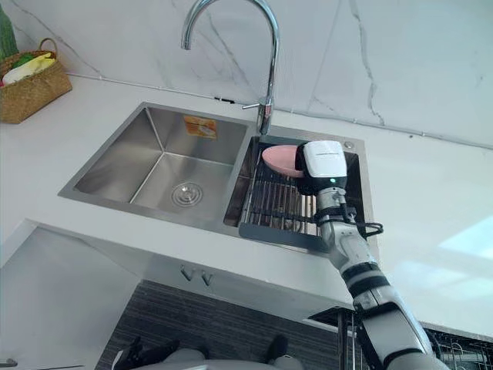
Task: Walk over to the sink, pick up the cup, carry it to the dishwasher, place the cup inside the dishwasher, then close the dishwasher door
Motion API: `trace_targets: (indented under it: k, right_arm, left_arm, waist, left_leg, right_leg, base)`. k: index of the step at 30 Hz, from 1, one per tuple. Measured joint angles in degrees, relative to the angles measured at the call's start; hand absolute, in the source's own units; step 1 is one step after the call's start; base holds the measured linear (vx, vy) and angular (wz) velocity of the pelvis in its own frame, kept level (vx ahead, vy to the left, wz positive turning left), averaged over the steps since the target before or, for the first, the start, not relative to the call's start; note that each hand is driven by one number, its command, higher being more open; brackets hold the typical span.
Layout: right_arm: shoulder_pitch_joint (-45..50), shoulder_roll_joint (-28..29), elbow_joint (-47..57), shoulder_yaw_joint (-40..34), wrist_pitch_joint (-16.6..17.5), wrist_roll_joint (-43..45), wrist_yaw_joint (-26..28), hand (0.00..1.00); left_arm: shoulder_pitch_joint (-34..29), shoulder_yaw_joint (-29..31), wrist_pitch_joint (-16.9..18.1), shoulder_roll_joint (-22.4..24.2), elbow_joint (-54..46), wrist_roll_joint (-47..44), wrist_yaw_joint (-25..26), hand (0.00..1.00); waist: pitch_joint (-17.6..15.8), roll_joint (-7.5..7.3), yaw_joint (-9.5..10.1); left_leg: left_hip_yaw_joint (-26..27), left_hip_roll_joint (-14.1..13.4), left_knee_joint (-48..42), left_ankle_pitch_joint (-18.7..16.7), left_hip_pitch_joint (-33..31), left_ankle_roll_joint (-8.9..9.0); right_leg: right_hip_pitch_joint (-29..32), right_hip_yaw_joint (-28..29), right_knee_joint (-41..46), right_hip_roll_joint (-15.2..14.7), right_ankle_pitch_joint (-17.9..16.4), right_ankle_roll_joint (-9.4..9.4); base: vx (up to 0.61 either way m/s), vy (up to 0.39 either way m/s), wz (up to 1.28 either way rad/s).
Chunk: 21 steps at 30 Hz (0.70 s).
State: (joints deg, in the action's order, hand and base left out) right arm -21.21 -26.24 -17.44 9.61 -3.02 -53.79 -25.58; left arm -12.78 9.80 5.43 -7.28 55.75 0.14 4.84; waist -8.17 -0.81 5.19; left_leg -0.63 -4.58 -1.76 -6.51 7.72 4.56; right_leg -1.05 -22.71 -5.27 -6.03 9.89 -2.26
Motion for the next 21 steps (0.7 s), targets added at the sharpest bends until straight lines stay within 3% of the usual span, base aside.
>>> trace_targets:
  k: [3,6,7,8,9,10,11,12,13,14,15,16,17,18,19,20,21]
  right_arm:
    - [2.9,0.0,7.1,-3.2,-0.2,0.4,0.0,0.0]
    - [4.2,0.0,10.8,-7.0,-1.0,0.2,-0.3,0.0]
    - [3.7,0.0,11.1,-7.7,-1.7,0.2,-0.3,0.0]
    - [3.2,-0.4,11.5,-8.6,-1.8,0.3,-0.4,0.0]
    - [3.4,-0.5,11.4,-9.3,-2.1,0.5,-0.4,0.0]
    - [3.4,-0.9,11.2,-10.3,-2.9,0.9,-0.4,0.0]
    - [3.4,-1.5,11.1,-11.5,-3.4,1.1,-0.6,0.0]
    - [3.3,-2.0,11.1,-11.7,-3.7,1.7,-0.7,0.0]
    - [3.1,-2.8,10.9,-11.6,-3.9,2.8,-0.7,0.0]
    - [2.7,-2.6,10.8,-11.6,-3.8,2.9,-0.8,0.0]
    - [1.9,-1.8,10.8,-11.9,-4.2,3.0,-0.8,0.0]
    - [3.6,-1.7,10.9,-13.4,-4.1,2.9,-2.6,0.0]
    - [4.7,-1.7,10.8,-14.1,-3.8,2.9,-3.3,0.0]
    - [6.3,-1.6,10.9,-14.7,-3.8,2.9,-3.5,0.0]
    - [8.2,-1.5,11.7,-14.8,-3.4,2.9,-3.4,0.0]
    - [9.3,-1.5,12.6,-15.0,-3.0,2.9,-2.8,0.0]
    - [11.2,-1.3,14.1,-15.1,-2.6,2.9,-1.6,0.0]
  left_arm:
    - [0.1,-0.2,-0.6,-1.1,0.1,-0.7,-3.6,1.0]
    - [0.5,-0.2,-2.7,-2.4,0.2,-3.3,-7.9,1.0]
    - [0.5,0.1,-3.0,-2.9,-0.1,-3.5,-8.6,1.0]
    - [0.6,1.0,-3.4,-2.8,0.1,-3.4,-8.7,1.0]
    - [0.5,1.0,-3.5,-2.8,0.2,-3.4,-8.4,1.0]
    - [0.1,1.0,-3.5,-2.8,0.3,-3.5,-7.5,1.0]
    - [0.1,1.4,-3.9,-2.9,0.3,-4.2,-6.5,1.0]
    - [0.2,1.6,-3.9,-2.9,0.0,-4.8,-6.1,1.0]
    - [1.0,3.0,-3.9,-3.2,-0.5,-5.6,-5.0,1.0]
    - [1.2,3.7,-3.9,-3.0,-0.3,-6.0,-4.7,1.0]
    - [1.5,3.9,-3.6,-2.8,0.6,-6.2,-4.1,1.0]
    - [1.7,3.4,-2.8,-2.1,0.8,-7.6,-3.4,1.0]
    - [1.8,3.4,-2.6,-2.1,0.8,-8.1,-2.8,1.0]
    - [2.2,3.7,-2.8,-2.7,1.0,-8.6,-2.2,1.0]
    - [2.6,4.5,-3.0,-2.9,1.0,-9.4,-2.1,1.0]
    - [2.9,4.8,-3.1,-3.0,0.8,-9.6,-2.0,1.0]
    - [3.1,5.1,-3.2,-3.1,0.9,-9.6,-2.0,1.0]
  waist:
    - [-0.1,-0.1,-1.31]
    - [-0.9,-1.04,-2.11]
    - [-1.5,-1.44,-1.56]
    - [-3.2,-1.11,-1.6]
    - [-3.2,-1.11,-1.88]
    - [-3.1,-1.01,-2.24]
    - [-2.8,-1.57,-2.33]
    - [-2.6,-2.1,-2.47]
    - [-2.8,-3.4,-2.73]
    - [-2.9,-3.74,-1.99]
    - [-2.4,-2.14,-0.78]
    - [-2.0,-3.36,-0.48]
    - [-1.9,-3.91,-0.55]
    - [-1.9,-4.68,-0.69]
    - [-1.8,-5.74,-0.56]
    - [-1.9,-5.85,-0.81]
    - [-2.0,-5.92,-1.55]
  left_leg:
    - [5.8,0.6,-1.1,-1.3,0.0,-0.79]
    - [15.6,1.3,-6.1,-5.2,-0.6,-1.76]
    - [21.7,0.6,-6.8,-5.5,0.0,-2.71]
    - [26.8,-0.2,-4.4,-5.6,2.0,-3.15]
    - [28.7,-0.4,-3.6,-5.3,2.8,-3.03]
    - [33.0,-1.4,-4.1,-5.3,3.8,-2.95]
    - [36.0,-2.4,-7.0,-5.3,3.2,-3.0]
    - [36.7,-2.9,-9.9,-5.8,2.1,-3.61]
    - [36.1,-4.0,-16.6,-7.5,-1.3,-5.96]
    - [34.9,-3.2,-16.2,-8.4,-2.5,-6.06]
    - [35.2,-2.0,-5.7,-5.7,-3.3,-6.83]
    - [39.5,-2.5,-5.0,-0.9,-3.5,-4.95]
    - [40.3,-2.6,-5.8,-1.0,-3.8,-4.85]
    - [42.1,-3.2,-7.2,-1.6,-4.4,-4.35]
    - [44.0,-4.4,-10.0,-2.1,-5.5,-3.84]
    - [44.5,-5.5,-12.2,-2.5,-6.4,-3.74]
    - [44.6,-7.5,-16.0,-3.4,-7.5,-3.54]
  right_leg:
    - [3.0,6.4,0.3,0.5,1.8,0.04]
    - [7.1,15.1,1.0,2.0,5.0,0.24]
    - [9.0,16.6,-0.2,3.6,8.8,0.54]
    - [11.1,7.1,7.8,3.0,3.0,4.93]
    - [12.2,0.3,14.7,1.3,-3.1,6.58]
    - [12.3,-9.2,26.8,-2.6,-10.9,7.7]
    - [11.6,-15.9,34.4,-7.4,-14.7,9.57]
    - [11.7,-18.7,36.0,-9.3,-14.9,10.28]
    - [12.2,-22.7,34.5,-7.8,-12.3,15.44]
    - [12.2,-21.3,30.6,-6.0,-10.7,17.08]
    - [10.2,-16.8,20.0,0.8,-8.4,14.89]
    - [8.5,-20.4,28.1,-3.2,-16.8,12.85]
    - [6.8,-21.1,28.7,-4.8,-18.9,8.86]
    - [2.2,-21.7,24.8,-6.7,-19.0,3.46]
    - [-1.7,-19.3,17.2,-6.6,-15.8,-2.04]
    - [-2.6,-17.6,13.5,-5.1,-14.7,-3.49]
    - [-3.9,-17.8,9.9,-3.4,-14.4,-2.98]
  base:
    - [-0.01,0.09,-1.19]
    - [-0.08,0.119,-1.82]
    - [-0.2,0.011,-2.27]
    - [-0.21,-0.014,-2.17]
    - [-0.15,-0.011,-1.76]
    - [-0.05,-0.009,-1.39]
    - [-0.01,-0.027,-1.31]
    - [-0.01,-0.082,-1.19]
    - [-0.04,-0.1,-1.12]
    - [-0.2,-0.066,-1.73]
    - [-0.32,-0.057,-1.87]
    - [-0.28,-0.052,-1.62]
    - [-0.12,-0.097,-1.11]
    - [0.01,-0.195,-0.9]
    - [0.0,-0.237,-0.82]
    - [-0.03,-0.339,-0.63]
    - [-0.06,-0.269,-0.42]
